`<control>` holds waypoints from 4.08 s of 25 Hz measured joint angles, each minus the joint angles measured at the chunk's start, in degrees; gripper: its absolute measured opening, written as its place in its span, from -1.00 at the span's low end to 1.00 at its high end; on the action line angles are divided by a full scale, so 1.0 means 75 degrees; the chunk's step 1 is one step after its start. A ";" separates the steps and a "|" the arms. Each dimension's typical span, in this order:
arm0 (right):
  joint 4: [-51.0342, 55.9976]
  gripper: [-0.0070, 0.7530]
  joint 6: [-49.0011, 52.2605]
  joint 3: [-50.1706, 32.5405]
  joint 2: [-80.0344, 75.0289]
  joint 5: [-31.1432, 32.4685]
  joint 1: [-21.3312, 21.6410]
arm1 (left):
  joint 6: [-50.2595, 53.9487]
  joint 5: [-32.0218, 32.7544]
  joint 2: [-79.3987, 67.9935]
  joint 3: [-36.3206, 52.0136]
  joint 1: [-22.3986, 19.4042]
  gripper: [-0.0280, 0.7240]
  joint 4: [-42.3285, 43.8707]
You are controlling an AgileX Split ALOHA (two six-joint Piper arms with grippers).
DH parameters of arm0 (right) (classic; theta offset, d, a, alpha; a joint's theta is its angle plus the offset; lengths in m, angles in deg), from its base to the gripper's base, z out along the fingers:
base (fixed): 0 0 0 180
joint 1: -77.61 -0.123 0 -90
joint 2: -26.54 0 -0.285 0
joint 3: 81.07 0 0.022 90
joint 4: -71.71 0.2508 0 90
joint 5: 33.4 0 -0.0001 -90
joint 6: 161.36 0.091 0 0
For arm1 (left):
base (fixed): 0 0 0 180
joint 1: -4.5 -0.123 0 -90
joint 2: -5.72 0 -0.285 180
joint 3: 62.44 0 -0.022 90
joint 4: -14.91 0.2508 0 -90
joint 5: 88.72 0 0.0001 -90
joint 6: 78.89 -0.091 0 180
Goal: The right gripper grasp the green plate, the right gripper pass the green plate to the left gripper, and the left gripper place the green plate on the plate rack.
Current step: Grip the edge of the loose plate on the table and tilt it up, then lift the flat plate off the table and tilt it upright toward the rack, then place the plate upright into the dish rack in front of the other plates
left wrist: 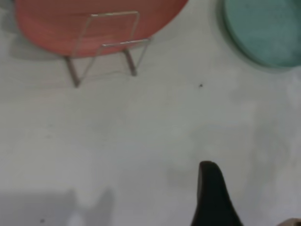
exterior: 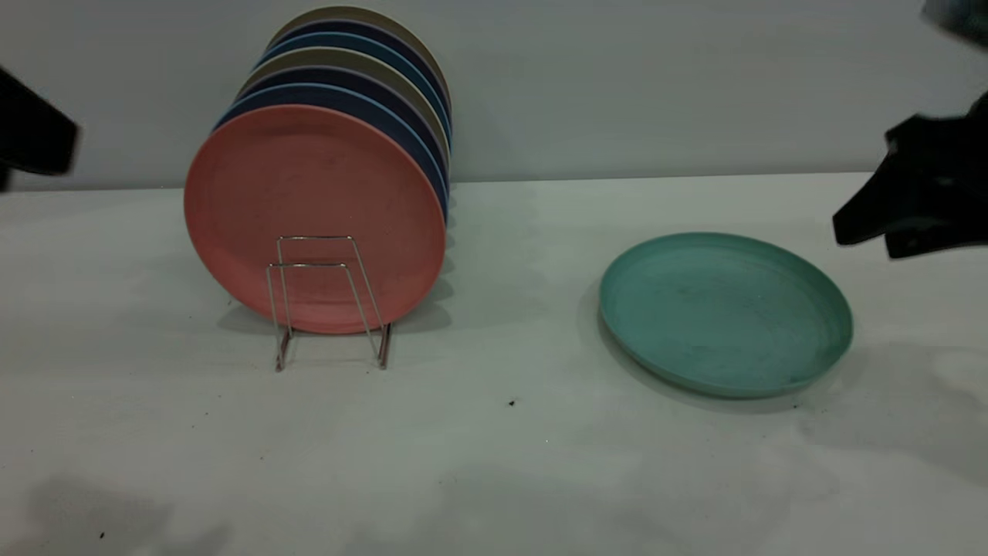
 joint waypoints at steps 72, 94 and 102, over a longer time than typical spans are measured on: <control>0.0905 -0.92 0.0292 0.2493 -0.1458 0.2008 -0.3507 | -0.5913 0.0684 -0.4887 -0.0124 0.0000 0.08 -0.6554; -0.1873 0.72 0.1375 0.2493 -0.1433 0.2217 -0.1621 | -0.6774 0.0848 -0.4489 -0.3599 -0.0003 -0.58 0.0375; -0.2657 0.50 0.1702 0.2493 -0.1433 0.1770 -0.1560 | -0.9373 0.0941 -0.4489 -0.5021 -0.0003 -0.58 0.0045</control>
